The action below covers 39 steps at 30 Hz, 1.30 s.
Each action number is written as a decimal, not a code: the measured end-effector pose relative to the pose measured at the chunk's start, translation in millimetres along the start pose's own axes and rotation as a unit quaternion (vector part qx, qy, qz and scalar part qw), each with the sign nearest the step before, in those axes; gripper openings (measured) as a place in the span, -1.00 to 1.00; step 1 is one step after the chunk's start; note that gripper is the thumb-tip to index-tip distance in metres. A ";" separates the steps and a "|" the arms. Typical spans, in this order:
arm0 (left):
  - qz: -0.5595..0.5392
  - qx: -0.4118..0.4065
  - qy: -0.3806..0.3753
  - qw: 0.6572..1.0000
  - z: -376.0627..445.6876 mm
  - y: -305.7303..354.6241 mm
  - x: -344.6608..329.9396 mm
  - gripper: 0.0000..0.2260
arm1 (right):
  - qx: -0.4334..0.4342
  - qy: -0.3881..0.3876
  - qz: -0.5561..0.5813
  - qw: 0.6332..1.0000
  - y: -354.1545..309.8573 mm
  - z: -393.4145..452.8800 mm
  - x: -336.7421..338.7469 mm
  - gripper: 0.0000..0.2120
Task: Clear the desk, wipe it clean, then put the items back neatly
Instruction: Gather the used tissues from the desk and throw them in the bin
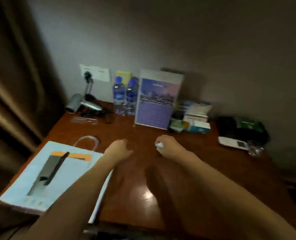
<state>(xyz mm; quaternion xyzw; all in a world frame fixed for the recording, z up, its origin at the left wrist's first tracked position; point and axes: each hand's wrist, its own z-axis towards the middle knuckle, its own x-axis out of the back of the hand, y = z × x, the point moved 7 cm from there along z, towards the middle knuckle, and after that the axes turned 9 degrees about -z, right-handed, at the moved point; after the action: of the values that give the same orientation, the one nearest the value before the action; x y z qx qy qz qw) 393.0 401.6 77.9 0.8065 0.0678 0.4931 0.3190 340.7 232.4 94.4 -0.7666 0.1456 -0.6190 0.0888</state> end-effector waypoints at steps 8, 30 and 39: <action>0.057 -0.165 -0.092 0.980 -22.8 264.2 -174.8 -0.61 | -0.204 0.119 -0.013 0.972 239.8 -230.0 72.6 -0.76; 0.165 -0.436 -0.353 0.811 -146.0 676.4 -580.7 -0.64 | -0.597 0.244 0.104 0.757 583.2 -685.8 55.4 -0.86; 0.178 -0.420 -0.327 0.827 -71.0 817.7 -656.1 -0.64 | -0.594 0.236 0.101 0.762 751.2 -697.5 112.2 -0.82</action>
<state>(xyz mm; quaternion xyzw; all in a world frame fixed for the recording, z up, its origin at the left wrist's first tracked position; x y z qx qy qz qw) -165.4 -488.6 81.9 0.7066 -0.3991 0.2298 0.5373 -403.0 -481.8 112.2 -0.4761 0.5772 -0.5578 -0.3593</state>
